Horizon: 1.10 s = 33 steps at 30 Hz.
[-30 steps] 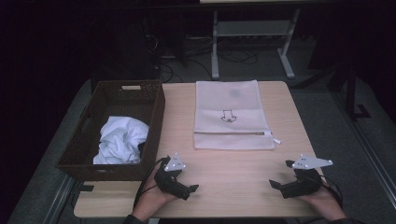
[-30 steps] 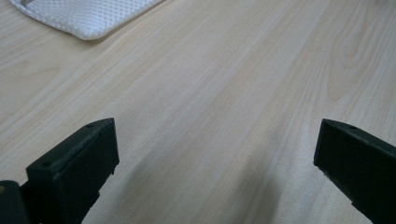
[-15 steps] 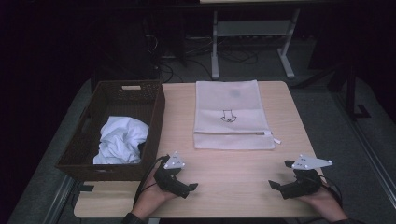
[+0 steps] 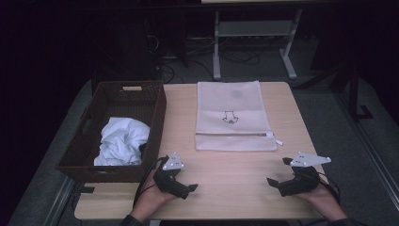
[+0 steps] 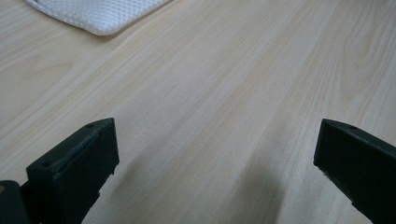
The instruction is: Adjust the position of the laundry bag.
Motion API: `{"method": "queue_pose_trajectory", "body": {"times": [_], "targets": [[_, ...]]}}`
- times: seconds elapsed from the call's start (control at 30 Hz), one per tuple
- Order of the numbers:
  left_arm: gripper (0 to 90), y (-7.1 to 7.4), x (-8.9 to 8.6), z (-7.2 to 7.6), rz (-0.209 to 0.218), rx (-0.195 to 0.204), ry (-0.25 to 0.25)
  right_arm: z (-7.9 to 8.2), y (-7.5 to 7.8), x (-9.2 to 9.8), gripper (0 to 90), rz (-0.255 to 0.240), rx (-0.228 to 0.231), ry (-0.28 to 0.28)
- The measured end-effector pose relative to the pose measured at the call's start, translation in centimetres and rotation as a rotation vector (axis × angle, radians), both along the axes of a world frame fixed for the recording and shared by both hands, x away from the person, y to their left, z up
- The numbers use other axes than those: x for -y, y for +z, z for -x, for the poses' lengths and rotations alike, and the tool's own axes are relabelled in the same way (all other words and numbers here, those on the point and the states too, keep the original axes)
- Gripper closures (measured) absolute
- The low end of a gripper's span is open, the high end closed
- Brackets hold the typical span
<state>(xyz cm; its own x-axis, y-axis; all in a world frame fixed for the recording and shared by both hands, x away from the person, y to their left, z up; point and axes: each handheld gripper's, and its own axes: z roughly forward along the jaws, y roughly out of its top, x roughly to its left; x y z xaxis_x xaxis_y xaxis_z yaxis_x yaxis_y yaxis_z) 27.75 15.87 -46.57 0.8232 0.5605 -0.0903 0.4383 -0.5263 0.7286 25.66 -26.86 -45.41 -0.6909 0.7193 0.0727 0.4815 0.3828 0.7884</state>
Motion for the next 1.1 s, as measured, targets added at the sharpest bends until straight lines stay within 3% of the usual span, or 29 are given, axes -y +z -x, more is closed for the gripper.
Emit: {"method": "queue_pose_trajectory", "body": {"times": [0.53,1.1], "targets": [[0.0,0.4,0.2,0.4,-0.004,0.023,-0.002,-1.2,0.8,-0.3,0.0,-0.008,0.037,-0.006],[0.0,0.5,0.3,0.4,-0.006,0.025,-0.004,-2.9,1.2,-0.8,0.0,-0.033,0.043,-0.010]]}}
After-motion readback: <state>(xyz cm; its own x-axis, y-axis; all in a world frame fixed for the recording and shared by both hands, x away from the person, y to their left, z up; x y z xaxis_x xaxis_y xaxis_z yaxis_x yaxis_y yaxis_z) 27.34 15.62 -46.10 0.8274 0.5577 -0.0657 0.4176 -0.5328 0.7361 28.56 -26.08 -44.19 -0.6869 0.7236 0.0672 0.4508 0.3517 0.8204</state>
